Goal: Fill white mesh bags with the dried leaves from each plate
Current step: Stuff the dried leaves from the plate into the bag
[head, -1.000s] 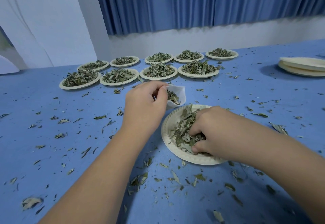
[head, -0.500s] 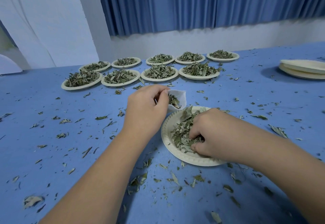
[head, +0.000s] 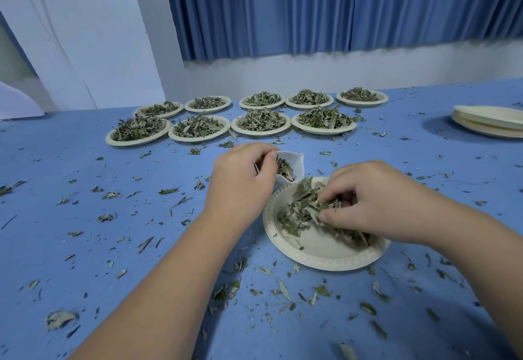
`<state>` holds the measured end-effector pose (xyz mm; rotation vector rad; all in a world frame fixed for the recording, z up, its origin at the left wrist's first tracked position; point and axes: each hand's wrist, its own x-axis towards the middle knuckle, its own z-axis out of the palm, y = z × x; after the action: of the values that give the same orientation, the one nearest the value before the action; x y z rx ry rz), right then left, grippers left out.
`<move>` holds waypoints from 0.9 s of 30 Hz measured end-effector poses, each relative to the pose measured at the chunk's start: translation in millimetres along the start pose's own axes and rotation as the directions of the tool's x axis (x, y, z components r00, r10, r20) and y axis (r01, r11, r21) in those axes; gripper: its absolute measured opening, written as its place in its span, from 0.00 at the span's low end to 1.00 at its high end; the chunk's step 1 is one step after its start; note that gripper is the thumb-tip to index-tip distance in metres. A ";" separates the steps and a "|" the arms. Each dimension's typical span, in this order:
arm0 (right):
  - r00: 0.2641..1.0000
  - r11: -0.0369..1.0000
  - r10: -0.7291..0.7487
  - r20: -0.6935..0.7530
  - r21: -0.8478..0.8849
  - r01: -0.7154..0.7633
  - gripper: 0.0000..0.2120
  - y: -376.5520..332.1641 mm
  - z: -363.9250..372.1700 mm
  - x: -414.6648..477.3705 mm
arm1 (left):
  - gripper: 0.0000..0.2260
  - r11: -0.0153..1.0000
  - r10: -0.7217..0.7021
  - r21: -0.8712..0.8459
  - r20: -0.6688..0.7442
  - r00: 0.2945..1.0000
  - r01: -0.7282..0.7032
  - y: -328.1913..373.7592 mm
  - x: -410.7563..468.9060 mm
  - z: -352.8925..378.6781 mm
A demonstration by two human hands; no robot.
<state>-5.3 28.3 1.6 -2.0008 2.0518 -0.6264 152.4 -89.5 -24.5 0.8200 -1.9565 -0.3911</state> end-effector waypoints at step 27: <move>0.947 0.960 0.085 -0.309 -0.228 -0.160 0.09 -15.9 23.1 21.0 | 0.08 0.986 0.145 0.060 0.183 0.972 -0.158 20.9 -12.9 13.2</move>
<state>17.8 4.1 -9.0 -1.9857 2.5270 -0.7111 137.2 -66.3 -27.6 0.6956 -2.1961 -0.3110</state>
